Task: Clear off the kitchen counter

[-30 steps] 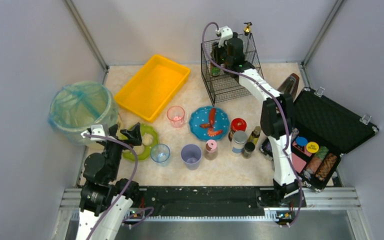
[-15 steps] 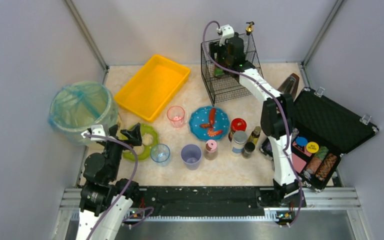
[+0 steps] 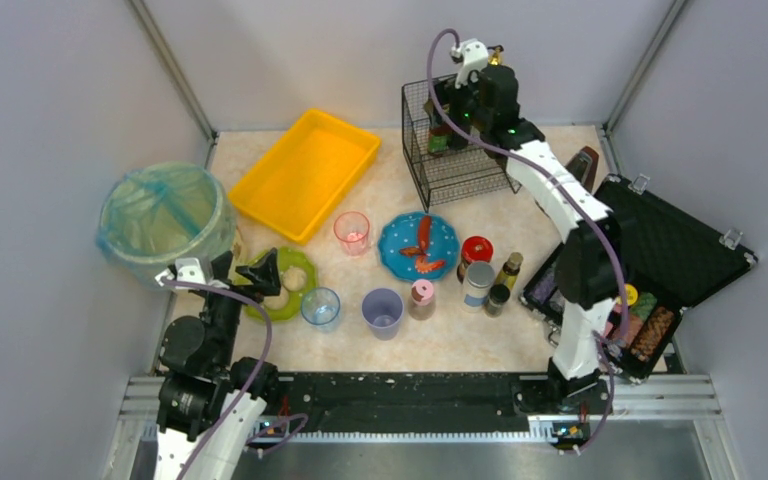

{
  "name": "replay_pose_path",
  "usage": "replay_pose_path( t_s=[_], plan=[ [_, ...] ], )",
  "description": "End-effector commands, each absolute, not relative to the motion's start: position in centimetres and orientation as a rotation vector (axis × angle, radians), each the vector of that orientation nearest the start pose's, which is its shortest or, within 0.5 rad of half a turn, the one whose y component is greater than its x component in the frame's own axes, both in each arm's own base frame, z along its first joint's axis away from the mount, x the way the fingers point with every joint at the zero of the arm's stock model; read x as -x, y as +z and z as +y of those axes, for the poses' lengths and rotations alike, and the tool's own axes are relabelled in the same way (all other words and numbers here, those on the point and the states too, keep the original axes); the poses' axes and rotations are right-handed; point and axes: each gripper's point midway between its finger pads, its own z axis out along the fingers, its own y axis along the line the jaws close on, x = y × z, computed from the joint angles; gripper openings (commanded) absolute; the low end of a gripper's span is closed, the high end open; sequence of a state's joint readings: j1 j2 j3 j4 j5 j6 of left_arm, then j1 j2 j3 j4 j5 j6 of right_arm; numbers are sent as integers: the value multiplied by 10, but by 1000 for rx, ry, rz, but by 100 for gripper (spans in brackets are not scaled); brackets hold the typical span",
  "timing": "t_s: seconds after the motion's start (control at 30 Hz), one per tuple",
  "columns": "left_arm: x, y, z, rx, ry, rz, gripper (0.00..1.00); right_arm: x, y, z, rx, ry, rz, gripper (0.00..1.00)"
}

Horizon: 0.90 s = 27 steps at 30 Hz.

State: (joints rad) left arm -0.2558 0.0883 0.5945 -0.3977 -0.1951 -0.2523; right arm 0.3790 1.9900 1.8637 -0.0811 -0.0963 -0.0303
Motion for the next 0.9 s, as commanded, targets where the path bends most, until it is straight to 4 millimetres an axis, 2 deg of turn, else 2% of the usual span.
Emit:
replay_pose_path(
  t_s=[0.0, 0.2, 0.43, 0.53, 0.77, 0.87],
  plan=[
    [-188, 308, -25, 150, -279, 1404, 99, -504, 369, 233, 441, 394, 1614, 86],
    [-185, 311, -25, 148, -290, 1391, 99, -442, 352, 198, 425, 343, 1704, 88],
    [-185, 312, -25, 150, -290, 1385, 99, -374, 323, 154, 377, 266, 1791, 91],
    [-186, 311, -26, 148, -292, 1392, 99, -351, 303, 140, 357, 241, 1854, 91],
    [-188, 310, -27, 145, -292, 1404, 99, -305, 259, 119, 270, 247, 2004, 91],
    [-189, 308, -28, 143, -292, 1410, 99, -287, 250, 119, 288, 277, 2061, 91]
  ],
)
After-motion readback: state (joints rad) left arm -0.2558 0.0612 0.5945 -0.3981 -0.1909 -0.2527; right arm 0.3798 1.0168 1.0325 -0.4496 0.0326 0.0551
